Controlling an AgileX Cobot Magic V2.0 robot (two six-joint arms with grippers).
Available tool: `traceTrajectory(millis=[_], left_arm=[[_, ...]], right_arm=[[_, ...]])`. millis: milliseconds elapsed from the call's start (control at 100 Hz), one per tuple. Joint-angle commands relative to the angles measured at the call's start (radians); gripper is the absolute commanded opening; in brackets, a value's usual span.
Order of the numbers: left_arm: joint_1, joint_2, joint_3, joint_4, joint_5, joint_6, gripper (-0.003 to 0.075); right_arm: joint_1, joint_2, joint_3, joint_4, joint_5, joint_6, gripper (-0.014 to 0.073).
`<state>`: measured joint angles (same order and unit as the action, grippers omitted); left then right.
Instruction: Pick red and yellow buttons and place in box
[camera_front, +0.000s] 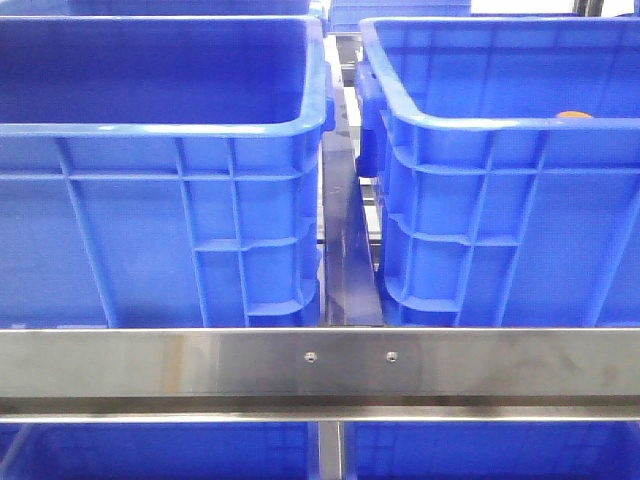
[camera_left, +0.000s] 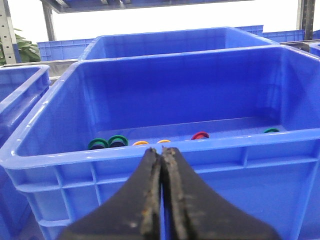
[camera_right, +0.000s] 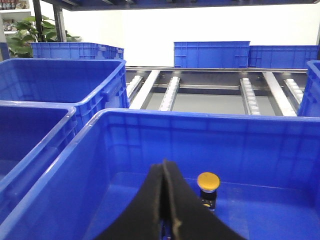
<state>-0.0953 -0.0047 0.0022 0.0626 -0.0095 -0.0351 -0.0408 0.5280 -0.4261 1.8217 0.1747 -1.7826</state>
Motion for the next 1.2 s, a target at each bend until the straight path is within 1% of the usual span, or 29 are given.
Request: traceTrajectory(millis=[0,200,270,300,410,530,680,820,950,1080,1150,1190], left_arm=[[0.003,-0.034,0.042,-0.010,-0.083,0.000,-0.0019],[0.003,-0.034,0.042,-0.010,-0.083,0.000,-0.0019],[0.003,-0.034,0.042,-0.010,-0.083,0.000,-0.0019],[0.003,-0.034,0.042,-0.010,-0.083,0.000,-0.0019],[0.003,-0.034,0.042,-0.010,-0.083,0.000,-0.0019],[0.003,-0.034,0.042,-0.010,-0.083,0.000,-0.0019],[0.003,-0.034,0.042,-0.010,-0.083,0.000,-0.0019],[0.003,-0.034,0.042,-0.010,-0.083,0.000,-0.0019],[0.003,-0.034,0.042,-0.010,-0.083,0.000,-0.0019],[0.003,-0.034,0.042,-0.010,-0.083,0.000,-0.0019],[0.003,-0.034,0.042,-0.010,-0.083,0.000,-0.0019],[0.003,-0.034,0.042,-0.010,-0.083,0.000,-0.0019]], right_arm=[[-0.004,0.001,-0.026,0.037,0.030,-0.007,-0.0068],[-0.004,0.001,-0.026,0.026,0.049,0.009,-0.0068],[-0.004,0.001,-0.026,-0.038,0.055,0.067,-0.0068],[-0.004,0.001,-0.026,-0.092,0.055,0.106,-0.0068],[-0.004,0.001,-0.028,-0.293,0.057,0.315,-0.0068],[-0.004,0.000,-0.028,-0.561,0.044,0.552,-0.0068],[-0.004,0.000,-0.039,-0.833,0.023,0.821,-0.0068],[-0.004,0.000,-0.040,-1.092,-0.022,1.085,-0.0068],[-0.004,-0.001,-0.040,-1.366,-0.078,1.366,-0.0068],[0.002,-0.002,-0.033,-1.608,-0.141,1.640,-0.0068],[0.016,-0.018,-0.020,-1.730,-0.175,1.754,-0.0068],[0.024,-0.031,-0.008,-1.785,-0.191,1.798,-0.0068]])
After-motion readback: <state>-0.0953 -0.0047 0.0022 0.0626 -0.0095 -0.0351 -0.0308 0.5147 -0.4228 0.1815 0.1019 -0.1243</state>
